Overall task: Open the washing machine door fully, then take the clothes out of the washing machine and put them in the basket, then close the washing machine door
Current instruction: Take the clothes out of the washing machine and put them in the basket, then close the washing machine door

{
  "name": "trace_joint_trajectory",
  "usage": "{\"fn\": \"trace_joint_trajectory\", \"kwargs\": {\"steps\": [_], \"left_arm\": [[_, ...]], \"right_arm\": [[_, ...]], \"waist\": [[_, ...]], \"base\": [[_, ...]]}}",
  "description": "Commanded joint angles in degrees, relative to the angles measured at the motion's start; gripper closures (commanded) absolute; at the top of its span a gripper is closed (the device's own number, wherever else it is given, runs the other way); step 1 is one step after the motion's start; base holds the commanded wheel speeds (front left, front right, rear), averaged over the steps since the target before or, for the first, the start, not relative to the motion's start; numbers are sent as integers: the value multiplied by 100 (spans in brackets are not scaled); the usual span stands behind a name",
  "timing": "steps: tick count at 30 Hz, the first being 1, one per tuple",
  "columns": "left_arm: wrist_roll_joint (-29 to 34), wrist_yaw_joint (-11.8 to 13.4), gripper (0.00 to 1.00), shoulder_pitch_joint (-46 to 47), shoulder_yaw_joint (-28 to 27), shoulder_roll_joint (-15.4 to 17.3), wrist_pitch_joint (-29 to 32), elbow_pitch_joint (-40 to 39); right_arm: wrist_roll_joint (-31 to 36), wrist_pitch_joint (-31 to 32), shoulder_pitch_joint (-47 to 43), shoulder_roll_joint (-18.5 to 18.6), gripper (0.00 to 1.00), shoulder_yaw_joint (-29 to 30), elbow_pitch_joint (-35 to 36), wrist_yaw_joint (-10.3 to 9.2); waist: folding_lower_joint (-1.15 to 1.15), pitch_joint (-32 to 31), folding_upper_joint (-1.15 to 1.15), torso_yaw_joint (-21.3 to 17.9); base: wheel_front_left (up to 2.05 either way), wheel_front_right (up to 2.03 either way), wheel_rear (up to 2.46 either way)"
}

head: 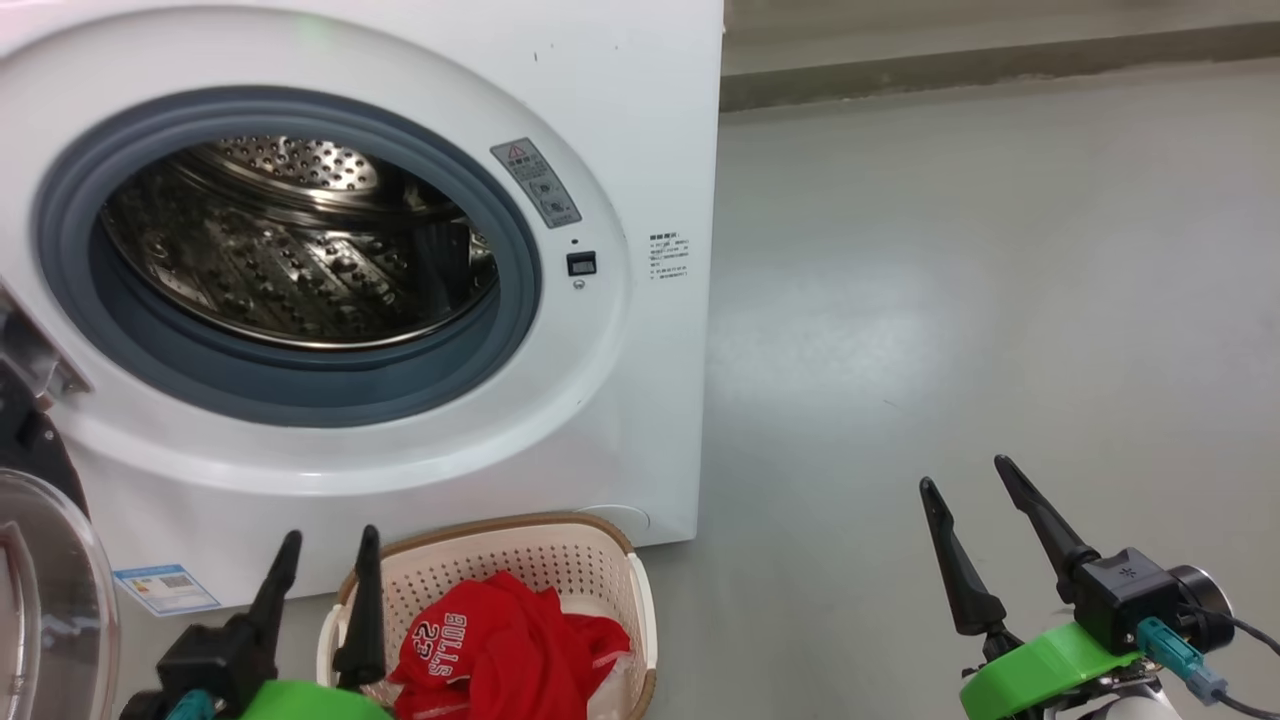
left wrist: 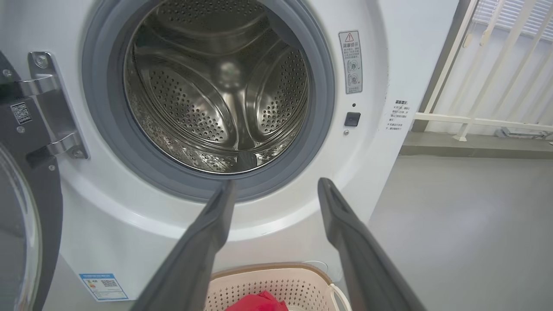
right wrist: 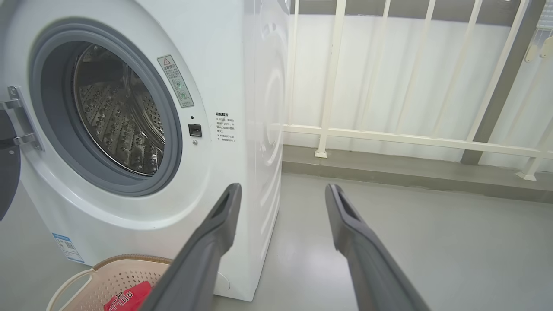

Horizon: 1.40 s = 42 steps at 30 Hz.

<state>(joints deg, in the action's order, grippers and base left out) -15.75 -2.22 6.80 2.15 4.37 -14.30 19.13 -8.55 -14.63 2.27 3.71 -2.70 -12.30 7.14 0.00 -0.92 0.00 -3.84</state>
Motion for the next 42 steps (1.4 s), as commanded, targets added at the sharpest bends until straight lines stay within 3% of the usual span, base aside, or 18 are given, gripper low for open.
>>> {"fn": "trace_joint_trajectory", "kwargs": {"steps": [1,20,42], "left_arm": [[16,58,0,1,-214,118,-65,-219],[-132,302,0,-777,-344,209,129,-883],[-147,436,0,-817,-271,283,156,-981]], "right_arm": [[69,-37,37,69,0,-107,188,35],[147,-37,-429,11,0,79,566,35],[128,-37,-507,49,0,5,571,35]], "waist": [[0,-57,0,27],[0,-365,0,24],[0,-413,0,55]], "base": [[0,0,0],[0,0,0],[-5,5,0]]}}
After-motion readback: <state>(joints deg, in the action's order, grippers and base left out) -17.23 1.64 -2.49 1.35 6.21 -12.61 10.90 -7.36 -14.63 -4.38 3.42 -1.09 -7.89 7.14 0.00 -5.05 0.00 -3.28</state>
